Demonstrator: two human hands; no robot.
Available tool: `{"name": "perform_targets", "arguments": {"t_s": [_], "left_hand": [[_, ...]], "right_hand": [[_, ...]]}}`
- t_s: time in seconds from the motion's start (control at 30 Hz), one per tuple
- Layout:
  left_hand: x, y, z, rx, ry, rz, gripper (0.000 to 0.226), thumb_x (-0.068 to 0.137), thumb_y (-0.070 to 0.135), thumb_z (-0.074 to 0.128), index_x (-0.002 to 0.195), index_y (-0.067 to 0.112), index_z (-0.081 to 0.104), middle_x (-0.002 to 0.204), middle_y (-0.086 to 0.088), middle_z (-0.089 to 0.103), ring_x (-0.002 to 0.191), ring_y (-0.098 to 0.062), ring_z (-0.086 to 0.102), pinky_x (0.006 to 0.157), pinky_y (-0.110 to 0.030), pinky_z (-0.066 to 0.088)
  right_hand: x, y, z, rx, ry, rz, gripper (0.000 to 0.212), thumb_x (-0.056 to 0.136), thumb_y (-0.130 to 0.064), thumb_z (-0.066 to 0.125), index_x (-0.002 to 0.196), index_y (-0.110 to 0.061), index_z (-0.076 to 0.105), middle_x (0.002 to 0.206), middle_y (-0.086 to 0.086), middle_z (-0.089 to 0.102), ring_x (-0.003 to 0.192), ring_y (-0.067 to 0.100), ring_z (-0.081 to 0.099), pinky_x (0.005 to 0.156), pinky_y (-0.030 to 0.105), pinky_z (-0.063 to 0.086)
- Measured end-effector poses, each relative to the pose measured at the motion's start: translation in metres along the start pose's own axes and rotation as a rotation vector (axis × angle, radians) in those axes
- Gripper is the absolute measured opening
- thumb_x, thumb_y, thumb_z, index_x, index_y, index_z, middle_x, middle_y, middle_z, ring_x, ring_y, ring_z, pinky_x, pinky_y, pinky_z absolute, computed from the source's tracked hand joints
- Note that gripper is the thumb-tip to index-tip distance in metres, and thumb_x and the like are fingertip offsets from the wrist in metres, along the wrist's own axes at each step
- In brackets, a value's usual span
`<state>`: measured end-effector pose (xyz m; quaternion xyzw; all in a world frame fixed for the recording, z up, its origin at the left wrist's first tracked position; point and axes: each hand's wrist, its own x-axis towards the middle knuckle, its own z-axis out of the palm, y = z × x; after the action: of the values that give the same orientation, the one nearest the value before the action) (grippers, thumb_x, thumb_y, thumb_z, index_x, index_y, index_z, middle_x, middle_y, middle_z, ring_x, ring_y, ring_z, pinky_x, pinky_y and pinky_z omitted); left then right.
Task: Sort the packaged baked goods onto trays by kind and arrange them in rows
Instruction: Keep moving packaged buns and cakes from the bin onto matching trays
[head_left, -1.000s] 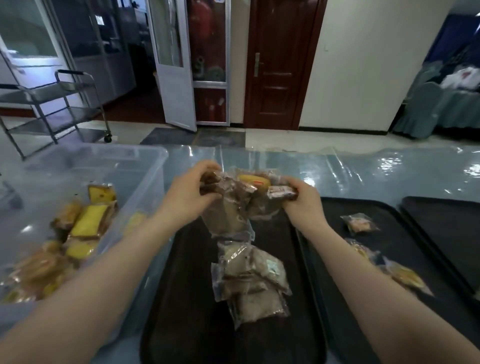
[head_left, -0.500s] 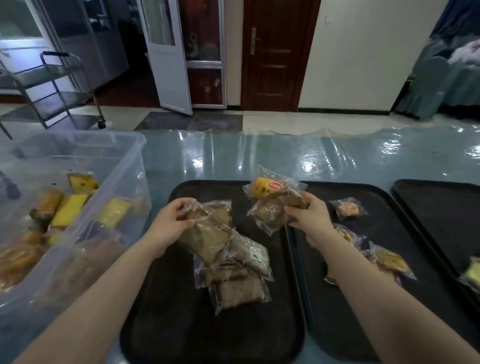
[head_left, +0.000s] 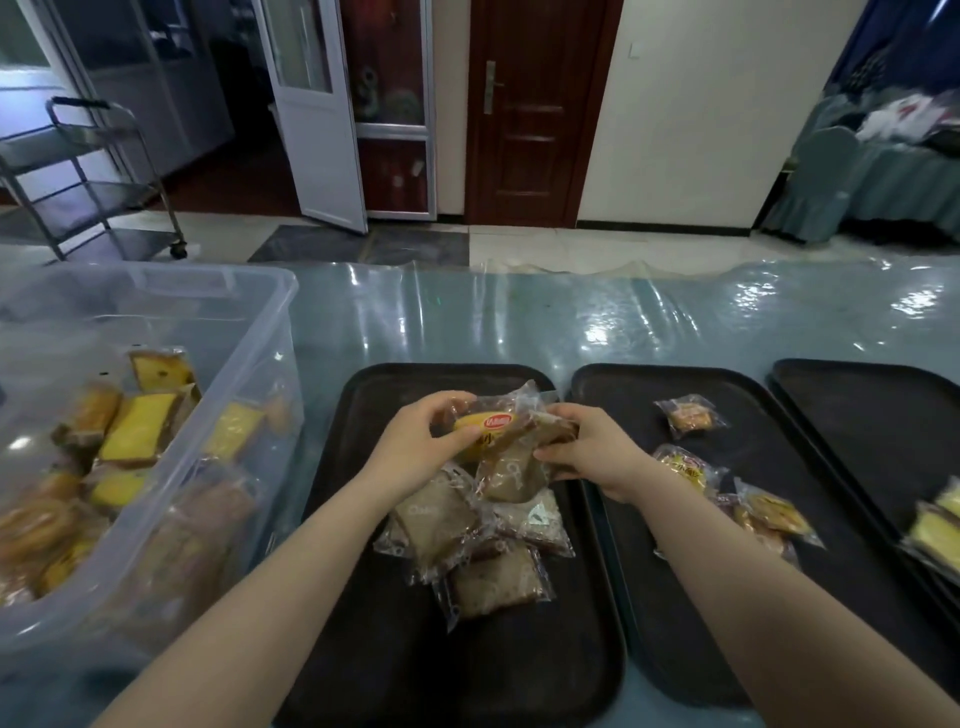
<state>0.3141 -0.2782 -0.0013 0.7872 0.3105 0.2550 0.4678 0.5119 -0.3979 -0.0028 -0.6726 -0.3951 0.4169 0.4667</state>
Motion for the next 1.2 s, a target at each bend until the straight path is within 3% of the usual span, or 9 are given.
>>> {"name": "perform_targets", "arguments": {"t_s": [0.2, 0.33, 0.47, 0.53, 0.63, 0.77, 0.87, 1.03, 1.2], "left_hand": [[-0.007, -0.013, -0.014, -0.255, 0.259, -0.125, 0.008, 0.088, 0.024, 0.063, 0.095, 0.027, 0.063, 0.098, 0.006, 0.068, 0.089, -0.006, 0.065, 0.066, -0.019, 0.051], [-0.011, -0.026, -0.036, -0.383, 0.425, -0.202, 0.007, 0.091, 0.022, 0.061, 0.091, 0.029, 0.06, 0.099, 0.006, 0.065, 0.092, -0.009, 0.062, 0.076, -0.029, 0.053], [-0.015, -0.038, -0.049, -0.406, 0.445, -0.245, 0.005, 0.09, 0.024, 0.061, 0.093, 0.029, 0.06, 0.102, 0.005, 0.065, 0.095, -0.011, 0.061, 0.077, -0.031, 0.052], [-0.016, -0.041, -0.051, -0.416, 0.438, -0.257, 0.006, 0.09, 0.024, 0.061, 0.095, 0.027, 0.061, 0.104, 0.003, 0.066, 0.097, -0.013, 0.062, 0.081, -0.034, 0.053], [-0.018, -0.041, -0.051, -0.437, 0.416, -0.259, 0.006, 0.09, 0.023, 0.061, 0.096, 0.024, 0.063, 0.103, 0.0, 0.068, 0.097, -0.014, 0.064, 0.083, -0.037, 0.054], [-0.016, -0.03, -0.033, -0.411, 0.327, -0.234, 0.013, 0.089, 0.024, 0.063, 0.1, 0.02, 0.065, 0.1, -0.001, 0.07, 0.095, -0.018, 0.066, 0.081, -0.039, 0.055], [-0.013, -0.011, -0.002, -0.343, 0.232, -0.185, 0.011, 0.087, 0.025, 0.065, 0.098, 0.024, 0.066, 0.094, 0.005, 0.071, 0.088, -0.01, 0.067, 0.07, -0.026, 0.055], [-0.004, 0.028, 0.075, -0.31, 0.144, -0.15, 0.011, 0.085, 0.022, 0.068, 0.095, 0.022, 0.065, 0.088, 0.004, 0.072, 0.079, -0.006, 0.069, 0.06, -0.02, 0.055], [0.012, 0.064, 0.18, -0.327, 0.081, -0.155, 0.018, 0.084, 0.015, 0.068, 0.101, 0.015, 0.061, 0.09, 0.003, 0.072, 0.084, -0.009, 0.069, 0.061, -0.017, 0.052]], "right_hand": [[-0.008, 0.006, 0.002, 0.032, 0.014, 0.016, 0.043, 0.08, 0.009, 0.066, 0.112, -0.019, 0.064, 0.102, 0.009, 0.07, 0.095, 0.023, 0.069, 0.078, 0.04, 0.058], [-0.011, 0.02, 0.007, 0.118, 0.112, 0.007, 0.044, 0.079, 0.015, 0.061, 0.111, -0.015, 0.065, 0.1, 0.009, 0.071, 0.093, 0.02, 0.069, 0.075, 0.031, 0.057], [-0.001, 0.022, 0.022, -0.179, 0.36, -0.12, 0.049, 0.08, 0.004, 0.067, 0.117, -0.028, 0.061, 0.108, -0.007, 0.066, 0.1, 0.008, 0.063, 0.08, 0.019, 0.053], [0.005, 0.024, 0.028, -0.26, 0.235, -0.082, 0.072, 0.077, -0.009, 0.076, 0.138, -0.03, 0.044, 0.131, -0.008, 0.053, 0.121, 0.01, 0.05, 0.097, 0.026, 0.045], [0.009, 0.031, 0.028, -0.444, 0.0, 0.052, 0.092, 0.075, -0.025, 0.08, 0.149, -0.034, 0.025, 0.157, -0.006, 0.022, 0.146, 0.022, 0.006, 0.116, 0.045, 0.015], [0.003, 0.027, 0.021, -0.29, 0.073, -0.042, 0.065, 0.083, -0.029, 0.072, 0.141, -0.024, 0.044, 0.144, -0.005, 0.046, 0.131, 0.008, 0.039, 0.103, 0.023, 0.032], [-0.007, 0.018, 0.007, -0.185, 0.109, -0.111, 0.037, 0.091, -0.031, 0.062, 0.127, -0.025, 0.057, 0.121, -0.012, 0.062, 0.114, 0.005, 0.056, 0.086, 0.014, 0.044], [-0.024, 0.023, -0.038, 0.09, 0.071, -0.108, 0.025, 0.092, -0.034, 0.06, 0.111, -0.019, 0.065, 0.104, 0.005, 0.071, 0.097, 0.021, 0.069, 0.081, 0.038, 0.057], [-0.057, 0.072, -0.131, 0.117, 0.205, -0.087, 0.01, 0.083, -0.027, 0.072, 0.087, -0.019, 0.068, 0.086, 0.003, 0.074, 0.079, 0.018, 0.071, 0.067, 0.031, 0.058]]}}
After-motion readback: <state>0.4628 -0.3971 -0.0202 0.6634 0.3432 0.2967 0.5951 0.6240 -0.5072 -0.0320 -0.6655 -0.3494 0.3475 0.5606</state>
